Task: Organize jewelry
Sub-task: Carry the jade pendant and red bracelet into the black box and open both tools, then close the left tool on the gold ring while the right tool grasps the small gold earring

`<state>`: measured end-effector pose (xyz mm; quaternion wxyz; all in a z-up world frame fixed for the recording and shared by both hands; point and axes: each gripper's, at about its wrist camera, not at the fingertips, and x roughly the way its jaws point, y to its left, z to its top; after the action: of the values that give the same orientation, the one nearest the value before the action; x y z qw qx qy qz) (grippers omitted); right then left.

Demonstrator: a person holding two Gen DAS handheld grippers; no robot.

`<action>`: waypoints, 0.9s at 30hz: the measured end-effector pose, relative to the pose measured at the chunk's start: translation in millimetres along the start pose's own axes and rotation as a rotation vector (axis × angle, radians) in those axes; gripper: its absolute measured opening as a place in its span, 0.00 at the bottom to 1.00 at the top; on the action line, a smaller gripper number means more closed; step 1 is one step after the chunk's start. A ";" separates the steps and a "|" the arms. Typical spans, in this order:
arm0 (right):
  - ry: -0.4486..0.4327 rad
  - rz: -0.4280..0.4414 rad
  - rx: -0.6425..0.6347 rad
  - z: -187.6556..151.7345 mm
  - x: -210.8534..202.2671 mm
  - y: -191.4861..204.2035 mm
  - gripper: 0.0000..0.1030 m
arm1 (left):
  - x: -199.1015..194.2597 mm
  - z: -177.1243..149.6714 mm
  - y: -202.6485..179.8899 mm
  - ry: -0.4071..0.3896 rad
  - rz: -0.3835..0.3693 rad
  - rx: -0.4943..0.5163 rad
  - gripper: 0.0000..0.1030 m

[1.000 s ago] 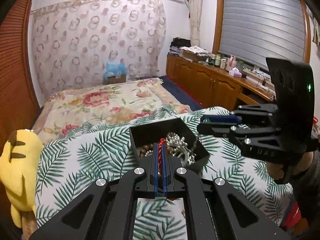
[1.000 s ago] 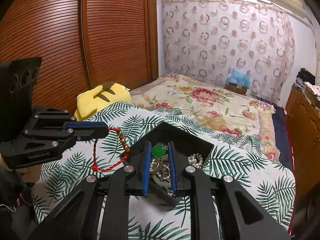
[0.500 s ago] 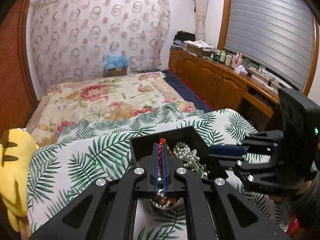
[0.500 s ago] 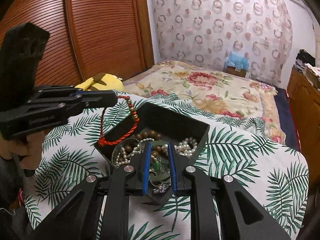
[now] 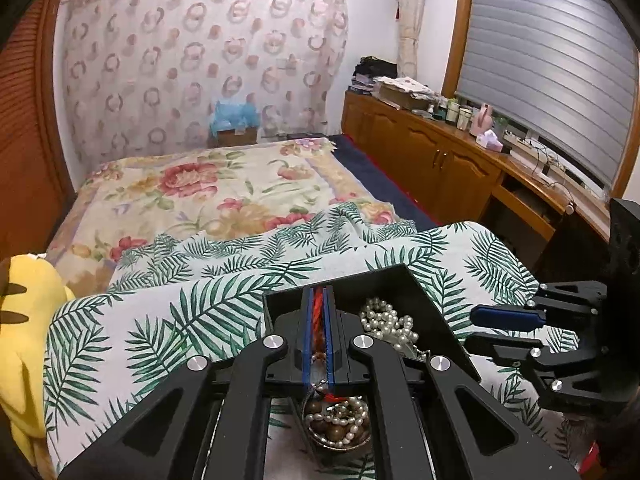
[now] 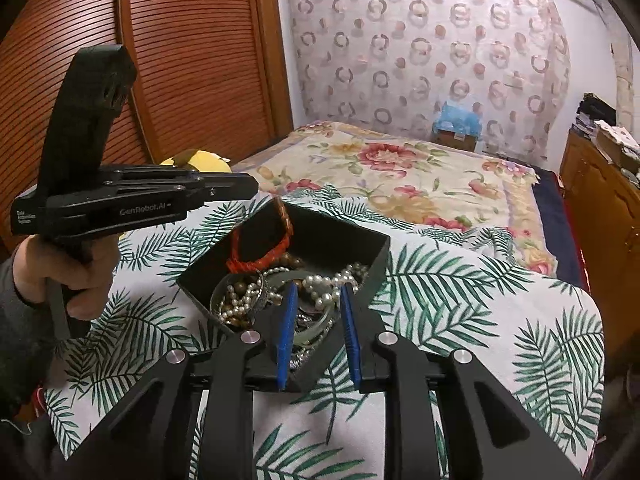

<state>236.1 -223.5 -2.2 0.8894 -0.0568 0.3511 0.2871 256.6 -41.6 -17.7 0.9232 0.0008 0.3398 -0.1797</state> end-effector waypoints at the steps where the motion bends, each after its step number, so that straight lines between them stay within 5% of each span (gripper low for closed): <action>1: -0.003 -0.002 0.005 -1.4 -3.2 -1.2 0.24 | -0.4 -1.4 -1.1 0.006 -0.002 -0.002 0.16; 3: -0.007 -0.007 0.012 -5.9 -9.1 -1.9 0.24 | -3.0 -4.0 -3.2 0.004 0.013 0.001 0.29; 6: -0.013 -0.015 0.011 -12.7 -17.4 -0.7 0.38 | -11.7 -8.8 -6.9 -0.005 0.019 0.005 0.36; 13: -0.015 -0.012 0.005 -28.2 -29.5 11.5 0.51 | -34.7 -26.1 -15.7 -0.026 0.062 0.019 0.85; 15: -0.016 -0.011 0.003 -32.1 -32.4 15.5 0.52 | -41.0 -32.0 -18.3 -0.034 0.071 0.017 0.92; 27: 0.005 -0.029 0.000 -67.8 -49.6 33.6 0.58 | -60.9 -78.2 -31.6 -0.017 0.104 0.009 0.92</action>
<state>148.3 -239.6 -16.9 0.8926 -0.0627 0.3523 0.2741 154.1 -41.3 -35.7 0.9341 0.0211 0.3308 -0.1329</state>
